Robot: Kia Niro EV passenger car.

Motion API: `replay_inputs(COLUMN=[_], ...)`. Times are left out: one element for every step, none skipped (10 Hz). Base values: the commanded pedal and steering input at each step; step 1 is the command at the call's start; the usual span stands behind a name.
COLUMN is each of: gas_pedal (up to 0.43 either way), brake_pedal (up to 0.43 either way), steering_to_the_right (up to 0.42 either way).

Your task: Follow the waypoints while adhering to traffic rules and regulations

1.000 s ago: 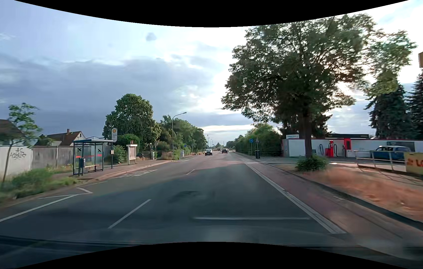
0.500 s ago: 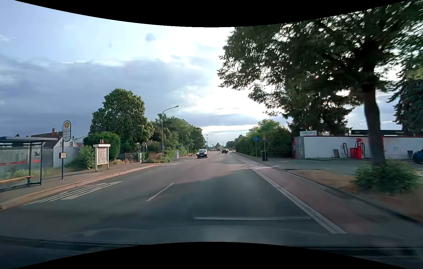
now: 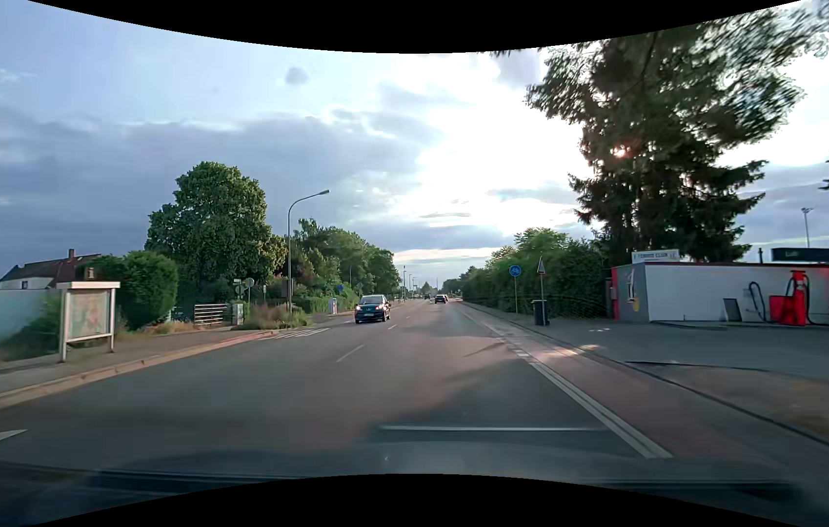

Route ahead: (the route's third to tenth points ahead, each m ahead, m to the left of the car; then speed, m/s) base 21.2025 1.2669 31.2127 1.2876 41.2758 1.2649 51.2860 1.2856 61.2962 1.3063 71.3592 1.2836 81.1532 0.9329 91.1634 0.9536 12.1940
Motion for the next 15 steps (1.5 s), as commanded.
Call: replay_inputs(gas_pedal=[0.087,0.087,0.087,0.087,0.087,0.087,0.087,0.087,0.087,0.087,0.087,0.087,0.087,0.087,0.087], brake_pedal=[0.0,0.0,0.0,0.0,0.0,0.0,0.0,0.0,0.0,0.0,0.0,0.0,0.0,0.0,0.0], steering_to_the_right=[-0.003,-0.003,-0.003,-0.003,-0.003,-0.003,-0.003,-0.003,-0.003,-0.003,-0.003,-0.003,-0.003,-0.003,-0.003])
